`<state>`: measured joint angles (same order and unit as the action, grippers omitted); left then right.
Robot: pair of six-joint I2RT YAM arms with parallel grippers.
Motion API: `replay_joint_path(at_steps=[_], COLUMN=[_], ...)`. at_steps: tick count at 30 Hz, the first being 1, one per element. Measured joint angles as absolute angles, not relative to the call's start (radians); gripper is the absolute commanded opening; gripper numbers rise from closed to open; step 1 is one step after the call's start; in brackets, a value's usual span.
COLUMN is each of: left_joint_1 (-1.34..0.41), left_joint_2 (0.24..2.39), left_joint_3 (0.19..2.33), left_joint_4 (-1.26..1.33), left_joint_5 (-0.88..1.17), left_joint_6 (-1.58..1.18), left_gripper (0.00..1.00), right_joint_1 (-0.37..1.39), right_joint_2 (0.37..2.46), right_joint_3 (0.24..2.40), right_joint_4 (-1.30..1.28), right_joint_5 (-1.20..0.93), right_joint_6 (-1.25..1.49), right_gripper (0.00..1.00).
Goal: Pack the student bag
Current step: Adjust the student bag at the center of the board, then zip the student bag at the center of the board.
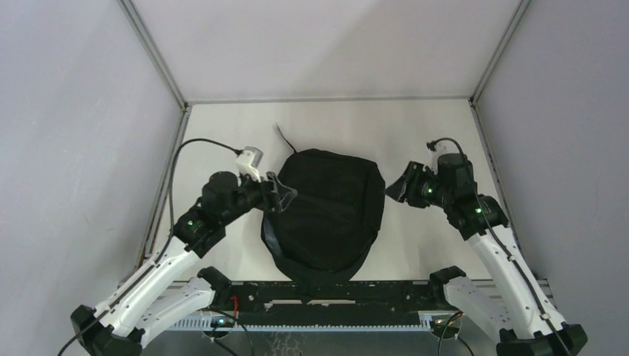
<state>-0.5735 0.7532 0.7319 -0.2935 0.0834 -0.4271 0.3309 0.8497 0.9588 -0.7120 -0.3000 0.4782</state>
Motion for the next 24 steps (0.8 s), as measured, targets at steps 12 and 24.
replay_joint_path(at_steps=[12, 24], left_joint_1=[-0.807, -0.807], left_joint_2=[0.981, 0.983], left_joint_3=[0.788, 0.788], left_joint_4=[-0.26, -0.241], left_joint_5=[0.109, 0.101], left_joint_6=[-0.348, -0.35], left_gripper=[0.7, 0.7], right_joint_1=[0.426, 0.612], right_joint_2=[0.804, 0.938], right_joint_3=[0.706, 0.706], right_joint_4=[-0.756, -0.713], right_joint_5=[-0.29, -0.174], right_joint_6=[0.707, 0.799], right_gripper=[0.42, 0.44])
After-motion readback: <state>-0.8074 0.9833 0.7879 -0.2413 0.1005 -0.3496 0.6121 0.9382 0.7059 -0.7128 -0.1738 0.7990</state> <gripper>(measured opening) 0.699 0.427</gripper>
